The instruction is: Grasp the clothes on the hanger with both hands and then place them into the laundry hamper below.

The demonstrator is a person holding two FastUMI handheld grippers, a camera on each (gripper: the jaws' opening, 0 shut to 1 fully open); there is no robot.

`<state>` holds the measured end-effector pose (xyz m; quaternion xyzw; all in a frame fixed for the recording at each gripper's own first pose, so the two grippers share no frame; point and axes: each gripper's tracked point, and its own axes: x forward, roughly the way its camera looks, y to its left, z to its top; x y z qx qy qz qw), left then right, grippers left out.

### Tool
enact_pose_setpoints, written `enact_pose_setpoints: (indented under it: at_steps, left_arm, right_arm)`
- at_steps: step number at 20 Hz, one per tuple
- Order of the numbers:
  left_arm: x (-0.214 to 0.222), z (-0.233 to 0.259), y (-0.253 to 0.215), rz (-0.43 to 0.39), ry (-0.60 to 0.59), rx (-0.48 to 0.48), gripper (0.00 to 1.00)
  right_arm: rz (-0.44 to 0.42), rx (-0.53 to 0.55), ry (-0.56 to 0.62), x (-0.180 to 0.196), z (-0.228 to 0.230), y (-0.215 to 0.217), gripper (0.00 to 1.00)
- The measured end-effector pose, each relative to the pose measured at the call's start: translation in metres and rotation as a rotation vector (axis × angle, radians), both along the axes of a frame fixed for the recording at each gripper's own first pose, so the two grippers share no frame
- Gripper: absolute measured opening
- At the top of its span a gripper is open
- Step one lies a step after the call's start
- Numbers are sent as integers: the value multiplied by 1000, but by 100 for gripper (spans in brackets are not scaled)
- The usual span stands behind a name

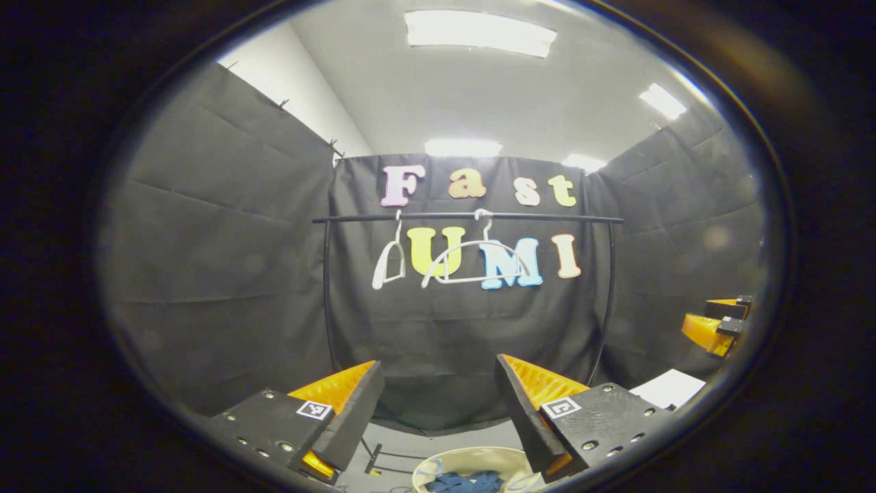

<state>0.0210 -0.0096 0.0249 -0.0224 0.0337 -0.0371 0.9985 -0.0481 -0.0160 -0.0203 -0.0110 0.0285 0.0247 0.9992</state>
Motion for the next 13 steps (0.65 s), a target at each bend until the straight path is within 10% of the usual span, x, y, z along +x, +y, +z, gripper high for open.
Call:
enact_pose_setpoints:
  at_steps: [13]
  left_arm:
    - [-24,10,5,29,-19,23,94]
  right_arm:
    - [27,-8,-14,-4,0,4,93]
